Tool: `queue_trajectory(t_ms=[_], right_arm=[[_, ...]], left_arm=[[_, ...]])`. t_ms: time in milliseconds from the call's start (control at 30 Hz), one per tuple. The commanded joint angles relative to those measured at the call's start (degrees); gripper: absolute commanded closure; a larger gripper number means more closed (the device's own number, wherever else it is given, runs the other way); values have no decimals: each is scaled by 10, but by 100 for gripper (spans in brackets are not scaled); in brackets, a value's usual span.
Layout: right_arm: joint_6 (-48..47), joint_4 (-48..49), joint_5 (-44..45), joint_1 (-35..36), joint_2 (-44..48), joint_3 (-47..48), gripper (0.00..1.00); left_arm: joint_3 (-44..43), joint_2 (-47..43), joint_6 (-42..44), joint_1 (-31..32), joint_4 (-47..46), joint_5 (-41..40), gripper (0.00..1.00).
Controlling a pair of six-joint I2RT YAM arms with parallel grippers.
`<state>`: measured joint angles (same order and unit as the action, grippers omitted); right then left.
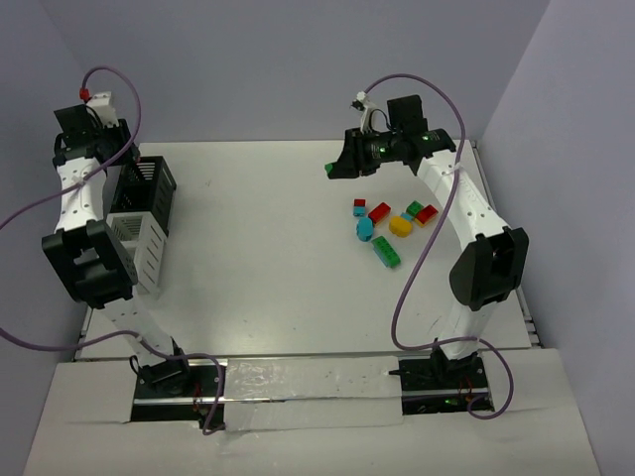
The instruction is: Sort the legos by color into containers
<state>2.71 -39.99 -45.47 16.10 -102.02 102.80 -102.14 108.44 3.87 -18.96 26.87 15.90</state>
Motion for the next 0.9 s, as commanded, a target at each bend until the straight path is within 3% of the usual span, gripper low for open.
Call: queue_trajectory(t_ms=[0, 200, 267, 333, 467, 667, 867], right_arm=[[-14, -5, 5, 6, 22, 18, 100], [-14, -5, 6, 14, 21, 18, 100], [-17, -6, 9, 16, 21, 21, 100], [-18, -6, 11, 20, 22, 23, 100], [-20, -5, 20, 31, 21, 28, 100], [-21, 6, 25, 55, 20, 35, 100], [-5, 96, 18, 82, 41, -16, 100]], left_arm=[[-25, 18, 21, -3, -13, -5, 93], [-45, 60, 29, -3, 1, 3, 77], [-38, 60, 30, -4, 0, 1, 63], [-31, 58, 32, -3, -2, -2, 43], [-32, 53, 38, -4, -2, -2, 22], [-68, 16, 45, -4, 10, 80, 17], [5, -79, -4, 9, -20, 303, 21]])
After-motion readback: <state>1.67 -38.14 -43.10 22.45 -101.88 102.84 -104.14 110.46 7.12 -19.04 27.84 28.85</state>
